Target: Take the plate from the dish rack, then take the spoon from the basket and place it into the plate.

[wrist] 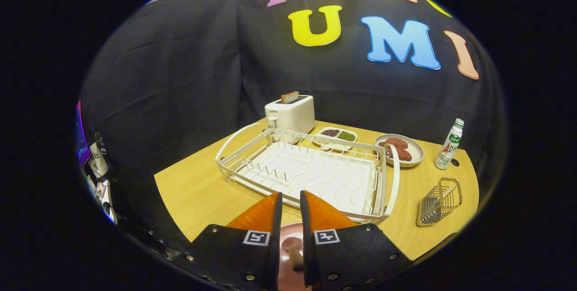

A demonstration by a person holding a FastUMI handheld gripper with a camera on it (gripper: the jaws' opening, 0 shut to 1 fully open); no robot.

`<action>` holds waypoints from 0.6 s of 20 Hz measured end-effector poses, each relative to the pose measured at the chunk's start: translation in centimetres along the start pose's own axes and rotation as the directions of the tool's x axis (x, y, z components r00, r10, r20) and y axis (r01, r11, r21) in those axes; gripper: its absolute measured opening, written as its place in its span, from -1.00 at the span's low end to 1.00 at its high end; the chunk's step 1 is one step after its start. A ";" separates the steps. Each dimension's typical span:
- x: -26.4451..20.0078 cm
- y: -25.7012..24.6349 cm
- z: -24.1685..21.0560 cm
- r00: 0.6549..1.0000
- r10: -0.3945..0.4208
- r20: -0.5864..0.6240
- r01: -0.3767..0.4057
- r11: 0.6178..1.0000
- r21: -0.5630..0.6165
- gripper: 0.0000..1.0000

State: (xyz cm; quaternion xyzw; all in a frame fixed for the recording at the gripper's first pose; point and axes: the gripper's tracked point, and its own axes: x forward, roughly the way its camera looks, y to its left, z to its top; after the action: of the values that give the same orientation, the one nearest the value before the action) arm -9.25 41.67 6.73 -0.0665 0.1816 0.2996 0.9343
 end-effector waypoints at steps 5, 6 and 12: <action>-2.9 -3.3 2.7 0.994 -0.068 0.088 0.067 0.998 0.022 -0.58; -3.8 -4.3 3.4 0.990 -0.090 0.110 0.087 0.996 0.032 -0.57; -10.3 -11.9 7.3 0.937 -0.267 0.227 0.248 0.963 0.110 -0.58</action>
State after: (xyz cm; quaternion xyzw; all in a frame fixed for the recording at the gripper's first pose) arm -7.91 28.20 17.61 -0.0159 0.0691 0.1732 0.9823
